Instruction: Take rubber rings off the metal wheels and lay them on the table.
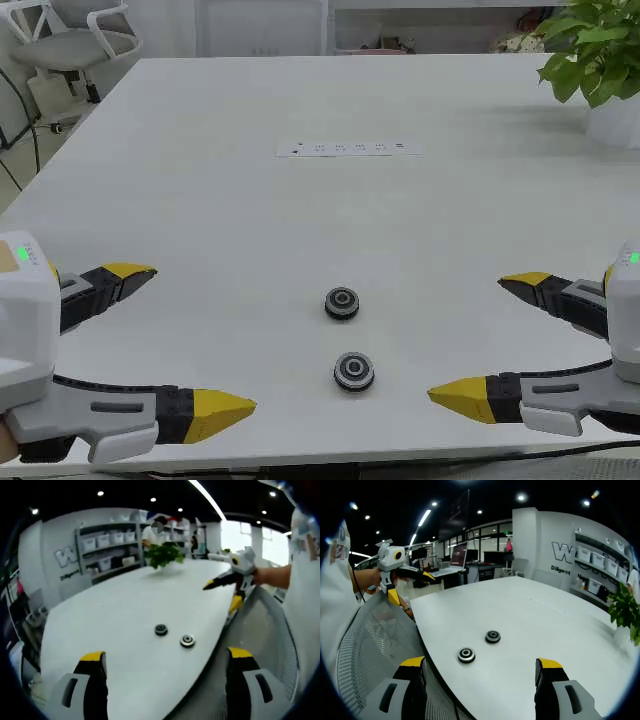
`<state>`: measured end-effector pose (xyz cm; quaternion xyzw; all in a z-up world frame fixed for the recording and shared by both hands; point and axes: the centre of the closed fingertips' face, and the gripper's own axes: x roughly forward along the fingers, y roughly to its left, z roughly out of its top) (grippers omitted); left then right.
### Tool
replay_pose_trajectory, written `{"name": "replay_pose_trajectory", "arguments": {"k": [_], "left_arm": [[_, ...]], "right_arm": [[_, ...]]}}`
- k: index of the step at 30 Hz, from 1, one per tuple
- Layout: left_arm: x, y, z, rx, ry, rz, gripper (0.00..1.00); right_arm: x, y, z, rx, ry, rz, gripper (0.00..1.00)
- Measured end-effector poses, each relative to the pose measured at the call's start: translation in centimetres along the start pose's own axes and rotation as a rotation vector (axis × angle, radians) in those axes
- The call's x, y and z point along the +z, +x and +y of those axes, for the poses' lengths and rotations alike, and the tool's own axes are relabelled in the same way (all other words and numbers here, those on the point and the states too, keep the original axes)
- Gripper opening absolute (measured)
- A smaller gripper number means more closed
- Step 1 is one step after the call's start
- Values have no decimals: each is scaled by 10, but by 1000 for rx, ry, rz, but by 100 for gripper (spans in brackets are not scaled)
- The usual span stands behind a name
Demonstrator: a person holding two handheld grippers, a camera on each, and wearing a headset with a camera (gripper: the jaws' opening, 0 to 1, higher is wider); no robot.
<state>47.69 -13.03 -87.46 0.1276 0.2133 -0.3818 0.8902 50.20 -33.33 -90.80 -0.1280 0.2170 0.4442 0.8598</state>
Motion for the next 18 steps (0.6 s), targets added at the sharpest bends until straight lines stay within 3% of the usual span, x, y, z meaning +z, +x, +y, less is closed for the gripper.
{"name": "replay_pose_trajectory", "arguments": {"k": [18], "left_arm": [[-4,-6,2,14,-15,6,100]], "right_arm": [[2,-1,2,-1,-5,-14,87]]}}
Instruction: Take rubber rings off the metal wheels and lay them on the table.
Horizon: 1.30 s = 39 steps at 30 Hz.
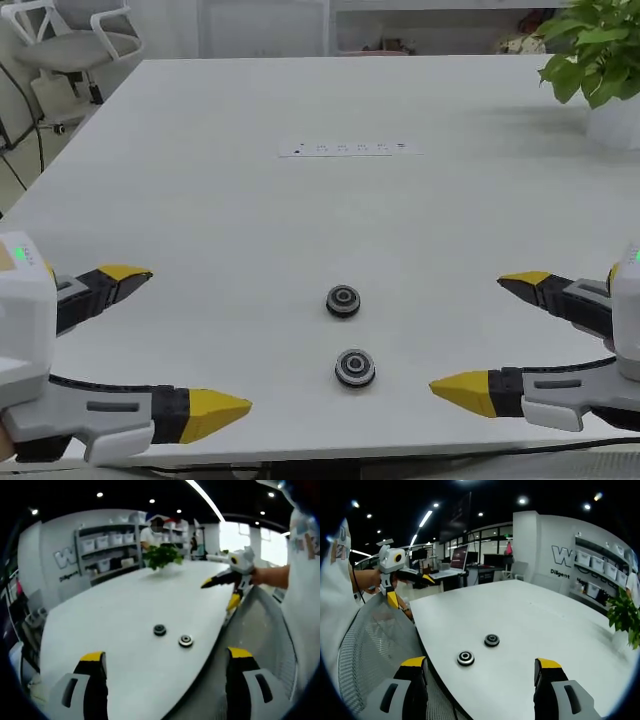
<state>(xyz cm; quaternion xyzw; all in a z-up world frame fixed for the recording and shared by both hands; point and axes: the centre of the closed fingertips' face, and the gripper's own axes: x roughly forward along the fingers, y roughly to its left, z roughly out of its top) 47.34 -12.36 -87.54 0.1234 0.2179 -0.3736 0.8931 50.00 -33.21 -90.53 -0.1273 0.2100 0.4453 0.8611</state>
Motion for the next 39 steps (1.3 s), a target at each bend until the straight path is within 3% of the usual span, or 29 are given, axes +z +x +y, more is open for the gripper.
{"name": "replay_pose_trajectory", "arguments": {"k": [39], "left_arm": [[1,9,3,-23,18,15,100]], "right_arm": [[5,9,-7,6,-13,-9,93]]}}
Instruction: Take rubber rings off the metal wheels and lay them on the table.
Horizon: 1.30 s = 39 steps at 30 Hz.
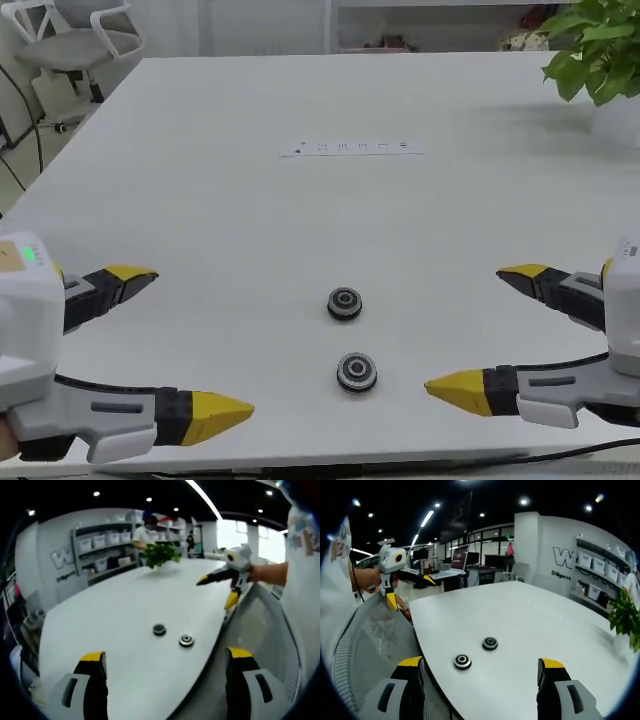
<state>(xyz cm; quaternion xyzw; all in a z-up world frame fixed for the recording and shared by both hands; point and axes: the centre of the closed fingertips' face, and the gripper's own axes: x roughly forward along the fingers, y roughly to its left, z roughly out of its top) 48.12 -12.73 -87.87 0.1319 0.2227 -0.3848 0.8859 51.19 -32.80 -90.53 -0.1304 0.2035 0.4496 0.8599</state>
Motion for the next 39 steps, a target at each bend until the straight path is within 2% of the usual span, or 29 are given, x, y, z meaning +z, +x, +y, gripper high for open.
{"name": "replay_pose_trajectory", "arguments": {"k": [23,30,39], "left_arm": [[-1,8,5,-14,21,10,97],[3,15,6,-29,55,19,96],[7,24,6,-52,81,19,90]], "right_arm": [[5,10,-5,10,-31,11,93],[5,14,-9,20,-54,13,92],[3,20,-10,39,-72,20,91]]}}
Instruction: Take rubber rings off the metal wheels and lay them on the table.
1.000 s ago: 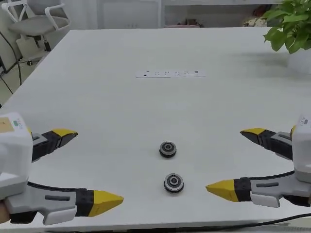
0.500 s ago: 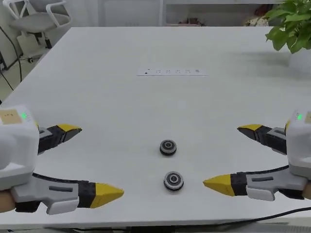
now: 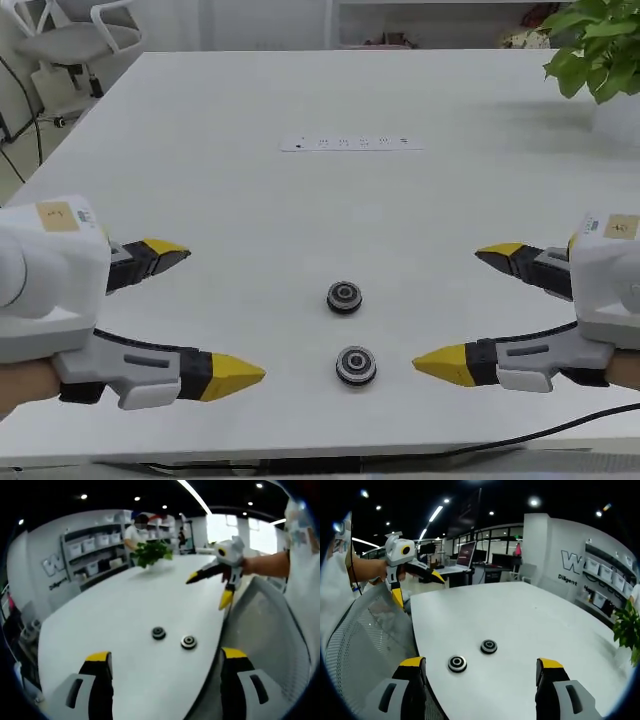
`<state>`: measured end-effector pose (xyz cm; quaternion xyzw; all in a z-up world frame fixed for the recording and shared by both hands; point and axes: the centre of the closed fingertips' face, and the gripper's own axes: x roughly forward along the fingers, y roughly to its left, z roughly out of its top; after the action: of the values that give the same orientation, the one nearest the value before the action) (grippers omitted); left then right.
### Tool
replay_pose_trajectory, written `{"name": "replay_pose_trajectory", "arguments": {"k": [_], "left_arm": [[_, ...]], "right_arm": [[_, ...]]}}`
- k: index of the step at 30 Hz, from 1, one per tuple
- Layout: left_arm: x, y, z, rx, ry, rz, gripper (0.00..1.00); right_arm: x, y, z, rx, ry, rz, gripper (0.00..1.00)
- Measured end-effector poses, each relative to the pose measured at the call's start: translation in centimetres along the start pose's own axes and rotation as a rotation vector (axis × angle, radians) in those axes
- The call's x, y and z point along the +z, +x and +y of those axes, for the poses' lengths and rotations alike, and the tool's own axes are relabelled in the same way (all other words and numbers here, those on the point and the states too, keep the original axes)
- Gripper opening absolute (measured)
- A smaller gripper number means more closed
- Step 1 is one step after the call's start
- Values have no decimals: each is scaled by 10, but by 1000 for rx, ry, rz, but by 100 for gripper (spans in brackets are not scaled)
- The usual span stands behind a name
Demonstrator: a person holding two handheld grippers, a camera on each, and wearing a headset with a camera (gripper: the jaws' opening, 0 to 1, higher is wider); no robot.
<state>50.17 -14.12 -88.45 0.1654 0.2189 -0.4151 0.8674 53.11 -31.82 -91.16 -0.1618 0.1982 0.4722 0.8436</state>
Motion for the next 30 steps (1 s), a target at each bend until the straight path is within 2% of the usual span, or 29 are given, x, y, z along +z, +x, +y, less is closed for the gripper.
{"name": "replay_pose_trajectory", "arguments": {"k": [6,12,19,24,30], "left_arm": [[2,8,-2,-20,22,4,88],[3,16,-4,-41,19,8,88],[0,26,-6,-67,34,34,85],[4,33,-10,-105,39,27,80],[6,44,-14,-136,58,38,76]], "right_arm": [[-2,7,1,21,-24,7,89],[-3,14,1,43,-40,11,86],[-5,21,5,75,-73,25,83],[-9,27,6,102,-91,33,78],[-14,32,8,129,-109,48,75]]}}
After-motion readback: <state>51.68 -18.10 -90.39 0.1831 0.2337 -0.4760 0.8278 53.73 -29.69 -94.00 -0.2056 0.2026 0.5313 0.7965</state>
